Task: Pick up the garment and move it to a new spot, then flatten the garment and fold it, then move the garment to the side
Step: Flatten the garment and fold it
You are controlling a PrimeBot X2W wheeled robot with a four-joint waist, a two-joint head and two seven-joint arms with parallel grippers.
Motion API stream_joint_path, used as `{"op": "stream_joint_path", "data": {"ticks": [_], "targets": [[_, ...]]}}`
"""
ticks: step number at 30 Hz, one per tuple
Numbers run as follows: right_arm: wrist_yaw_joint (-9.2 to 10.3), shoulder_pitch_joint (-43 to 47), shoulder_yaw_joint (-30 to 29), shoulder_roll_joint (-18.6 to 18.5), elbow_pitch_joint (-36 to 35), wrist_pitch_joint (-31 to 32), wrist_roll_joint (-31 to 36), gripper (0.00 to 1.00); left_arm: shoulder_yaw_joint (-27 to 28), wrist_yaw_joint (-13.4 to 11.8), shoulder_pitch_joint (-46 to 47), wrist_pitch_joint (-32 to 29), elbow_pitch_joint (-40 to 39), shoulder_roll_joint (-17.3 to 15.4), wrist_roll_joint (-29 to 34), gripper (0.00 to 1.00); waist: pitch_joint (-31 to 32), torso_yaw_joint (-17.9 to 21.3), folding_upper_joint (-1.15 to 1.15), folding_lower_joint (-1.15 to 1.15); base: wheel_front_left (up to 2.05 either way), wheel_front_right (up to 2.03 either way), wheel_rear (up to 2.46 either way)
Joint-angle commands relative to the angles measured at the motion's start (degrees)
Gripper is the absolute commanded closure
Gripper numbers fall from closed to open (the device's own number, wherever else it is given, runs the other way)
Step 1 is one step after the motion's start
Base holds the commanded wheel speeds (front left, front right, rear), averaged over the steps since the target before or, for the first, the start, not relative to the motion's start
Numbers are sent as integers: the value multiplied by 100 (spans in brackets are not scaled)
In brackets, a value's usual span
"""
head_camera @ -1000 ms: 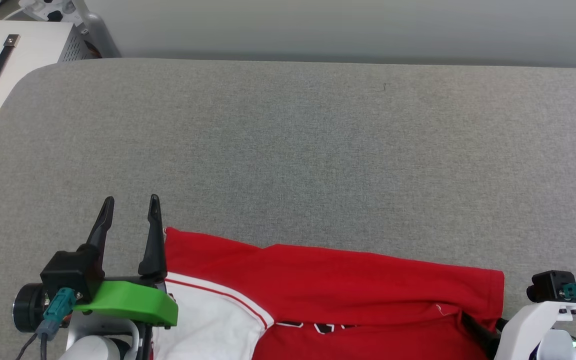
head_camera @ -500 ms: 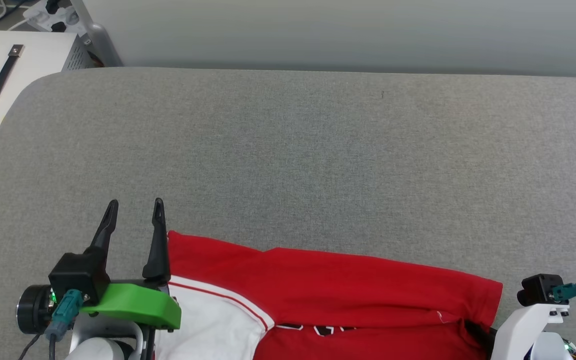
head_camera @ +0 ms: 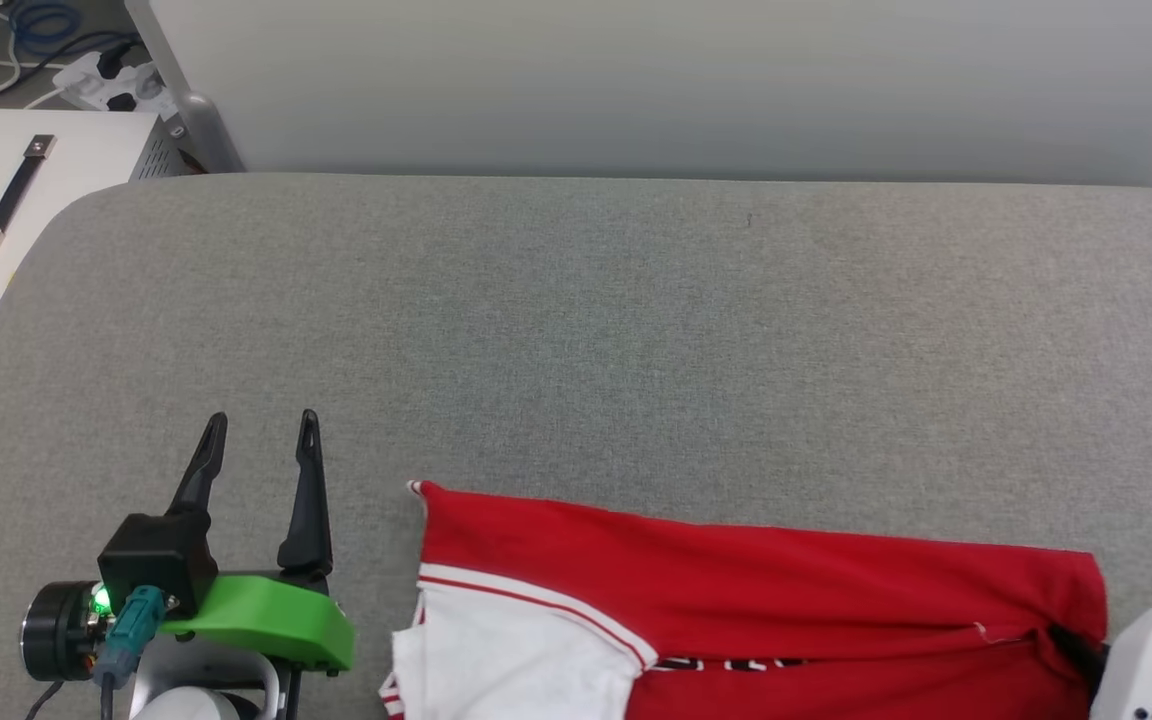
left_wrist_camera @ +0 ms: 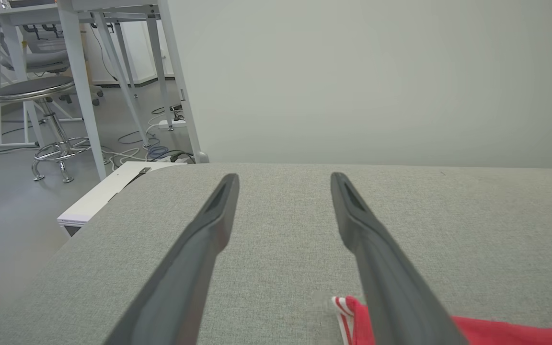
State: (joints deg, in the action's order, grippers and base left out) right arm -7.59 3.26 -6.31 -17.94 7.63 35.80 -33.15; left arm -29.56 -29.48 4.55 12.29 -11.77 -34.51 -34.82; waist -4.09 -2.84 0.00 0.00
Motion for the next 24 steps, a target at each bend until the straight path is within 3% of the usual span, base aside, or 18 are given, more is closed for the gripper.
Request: {"op": "stream_joint_path", "data": {"ticks": [1,9,20,24], "targets": [[10,-81,-154,-99,32,-7,8,100,-14,-26,-70,-16,-18,-44,36,0,22,19,0,0,0,0,0],[10,-68,-674,-180,70,323,-190,100,-61,-46,-86,-39,-41,-46,52,0,88,58,0,0,0,0,0],[10,-113,-86,525,-624,1188,-2561,100,-106,-57,-46,-110,-22,-41,36,0,169,-42,0,0,0,0,0],[10,-161,266,730,-695,1208,-3001,100,-165,-50,38,-177,-33,-17,59,0,115,-188,0,0,0,0,0]]}}
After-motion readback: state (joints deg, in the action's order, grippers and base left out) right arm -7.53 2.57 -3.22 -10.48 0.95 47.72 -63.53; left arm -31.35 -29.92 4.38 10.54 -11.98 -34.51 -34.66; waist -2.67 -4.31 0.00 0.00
